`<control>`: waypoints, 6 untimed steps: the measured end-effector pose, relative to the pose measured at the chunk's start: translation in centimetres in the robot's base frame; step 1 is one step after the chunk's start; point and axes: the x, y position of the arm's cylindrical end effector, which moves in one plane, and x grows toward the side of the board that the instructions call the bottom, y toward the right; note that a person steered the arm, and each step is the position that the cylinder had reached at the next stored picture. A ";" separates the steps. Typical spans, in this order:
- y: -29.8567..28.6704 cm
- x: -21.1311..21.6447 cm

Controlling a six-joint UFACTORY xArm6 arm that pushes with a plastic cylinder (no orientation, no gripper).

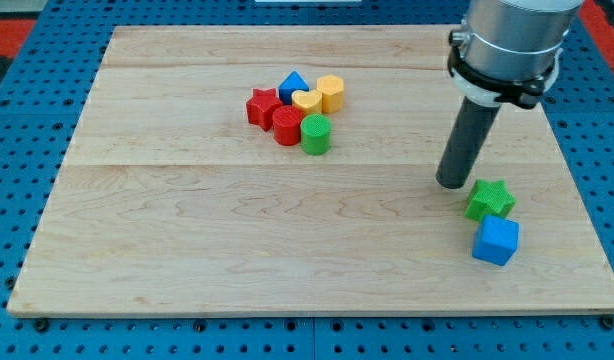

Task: Move the blue cube slightly towards the bottom right

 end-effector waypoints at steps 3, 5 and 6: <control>-0.8 6.0; 1.9 9.4; 1.9 11.5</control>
